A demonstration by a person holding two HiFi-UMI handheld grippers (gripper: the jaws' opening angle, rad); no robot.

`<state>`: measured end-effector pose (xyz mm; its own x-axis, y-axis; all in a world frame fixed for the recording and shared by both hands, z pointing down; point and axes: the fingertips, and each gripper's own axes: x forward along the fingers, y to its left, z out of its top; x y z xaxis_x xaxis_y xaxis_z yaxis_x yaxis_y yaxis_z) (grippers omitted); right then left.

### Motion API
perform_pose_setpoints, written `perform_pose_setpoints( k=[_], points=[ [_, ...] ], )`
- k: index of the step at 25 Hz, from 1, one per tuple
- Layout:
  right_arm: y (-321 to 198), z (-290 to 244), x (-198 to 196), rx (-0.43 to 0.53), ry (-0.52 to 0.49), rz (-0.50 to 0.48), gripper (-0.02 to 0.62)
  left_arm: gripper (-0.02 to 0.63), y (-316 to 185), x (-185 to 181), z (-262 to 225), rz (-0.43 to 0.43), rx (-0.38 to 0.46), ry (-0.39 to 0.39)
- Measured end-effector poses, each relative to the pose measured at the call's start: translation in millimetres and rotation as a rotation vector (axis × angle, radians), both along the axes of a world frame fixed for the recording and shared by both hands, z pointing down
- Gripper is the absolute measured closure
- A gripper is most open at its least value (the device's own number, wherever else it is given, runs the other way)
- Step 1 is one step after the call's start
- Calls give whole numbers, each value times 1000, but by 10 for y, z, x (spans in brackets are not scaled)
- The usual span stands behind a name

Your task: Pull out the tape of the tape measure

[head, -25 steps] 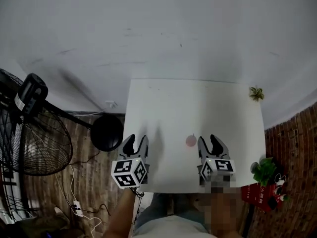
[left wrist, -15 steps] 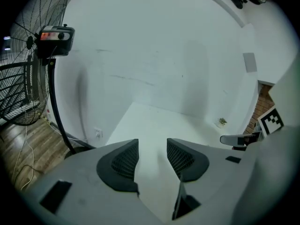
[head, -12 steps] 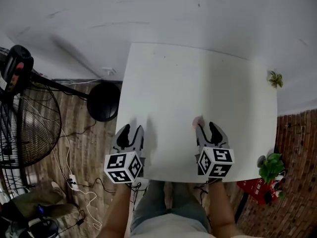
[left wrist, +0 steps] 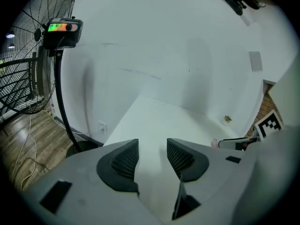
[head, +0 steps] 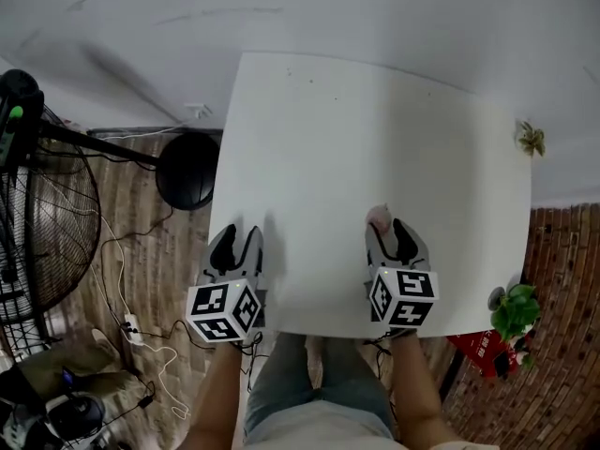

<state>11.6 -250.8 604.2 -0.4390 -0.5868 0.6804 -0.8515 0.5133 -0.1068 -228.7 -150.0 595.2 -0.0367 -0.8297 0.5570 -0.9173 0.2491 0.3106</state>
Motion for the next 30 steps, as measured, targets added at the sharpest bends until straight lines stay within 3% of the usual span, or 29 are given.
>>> perform_pose_setpoints(
  k=[22,30],
  points=[
    [-13,161,-33,-33,131,-29,374,417,-30,-98,71,-19,-2,19],
    [-20,169,-42,-42,135,-26,374,417,-70,-93,70,-10,1,23]
  ],
)
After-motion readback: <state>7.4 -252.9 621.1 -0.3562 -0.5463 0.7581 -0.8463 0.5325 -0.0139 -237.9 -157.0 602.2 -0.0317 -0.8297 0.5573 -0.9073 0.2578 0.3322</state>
